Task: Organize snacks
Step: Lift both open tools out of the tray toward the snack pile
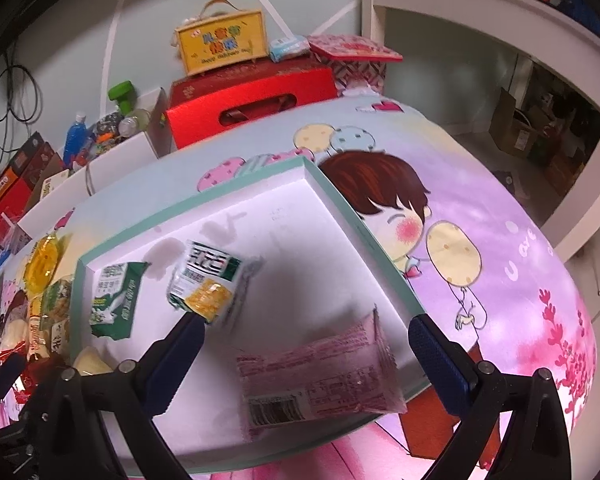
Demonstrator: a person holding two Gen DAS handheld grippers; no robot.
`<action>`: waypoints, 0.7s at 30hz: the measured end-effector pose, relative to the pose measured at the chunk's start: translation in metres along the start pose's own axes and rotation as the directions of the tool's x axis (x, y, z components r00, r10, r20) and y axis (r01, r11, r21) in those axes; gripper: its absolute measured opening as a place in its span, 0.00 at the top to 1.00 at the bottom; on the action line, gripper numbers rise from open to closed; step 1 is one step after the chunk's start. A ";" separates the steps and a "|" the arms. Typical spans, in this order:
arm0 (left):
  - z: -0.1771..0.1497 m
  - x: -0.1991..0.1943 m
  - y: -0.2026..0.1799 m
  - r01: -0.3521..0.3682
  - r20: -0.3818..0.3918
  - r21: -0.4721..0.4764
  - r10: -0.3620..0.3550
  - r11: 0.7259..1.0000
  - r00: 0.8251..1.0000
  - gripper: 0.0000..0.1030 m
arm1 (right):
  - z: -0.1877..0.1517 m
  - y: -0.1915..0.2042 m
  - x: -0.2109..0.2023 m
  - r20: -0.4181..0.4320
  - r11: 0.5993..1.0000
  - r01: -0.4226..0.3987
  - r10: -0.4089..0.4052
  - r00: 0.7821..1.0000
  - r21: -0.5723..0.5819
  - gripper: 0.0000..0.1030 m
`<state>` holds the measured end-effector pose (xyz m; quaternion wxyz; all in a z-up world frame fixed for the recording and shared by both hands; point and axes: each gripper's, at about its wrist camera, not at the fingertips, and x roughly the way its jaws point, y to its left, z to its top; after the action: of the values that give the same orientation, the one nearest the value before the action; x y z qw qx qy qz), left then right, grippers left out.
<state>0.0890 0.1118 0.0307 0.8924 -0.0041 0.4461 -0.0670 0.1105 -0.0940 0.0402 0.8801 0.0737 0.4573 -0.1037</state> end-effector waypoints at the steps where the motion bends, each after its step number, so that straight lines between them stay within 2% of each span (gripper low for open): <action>1: 0.001 -0.002 0.001 0.004 0.005 -0.007 -0.004 1.000 1.000 0.01 | 0.000 0.003 -0.002 0.011 1.000 -0.006 0.007 1.000 -0.007 0.00; 7: 0.005 -0.017 0.021 -0.025 0.041 -0.043 0.027 0.999 0.999 0.01 | -0.001 0.026 -0.014 0.065 0.996 -0.060 0.064 0.996 -0.067 0.00; 12: 0.007 -0.036 0.064 -0.066 0.062 -0.135 0.075 0.989 0.995 0.01 | -0.005 0.054 -0.018 0.055 0.982 -0.141 0.148 0.987 -0.123 0.00; 17: -0.004 -0.051 0.121 -0.164 0.041 -0.252 0.180 0.954 0.983 0.01 | -0.018 0.094 -0.026 0.050 0.952 -0.219 0.235 0.971 -0.215 0.00; 21: -0.018 -0.058 0.158 -0.215 0.004 -0.336 0.230 0.917 0.973 0.01 | -0.032 0.126 -0.031 0.029 0.914 -0.294 0.314 0.949 -0.280 0.00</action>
<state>0.0588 0.2761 0.0554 0.8901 -0.1057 0.4291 0.1113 0.0991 0.0384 0.0521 0.9033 0.0182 0.4178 0.0956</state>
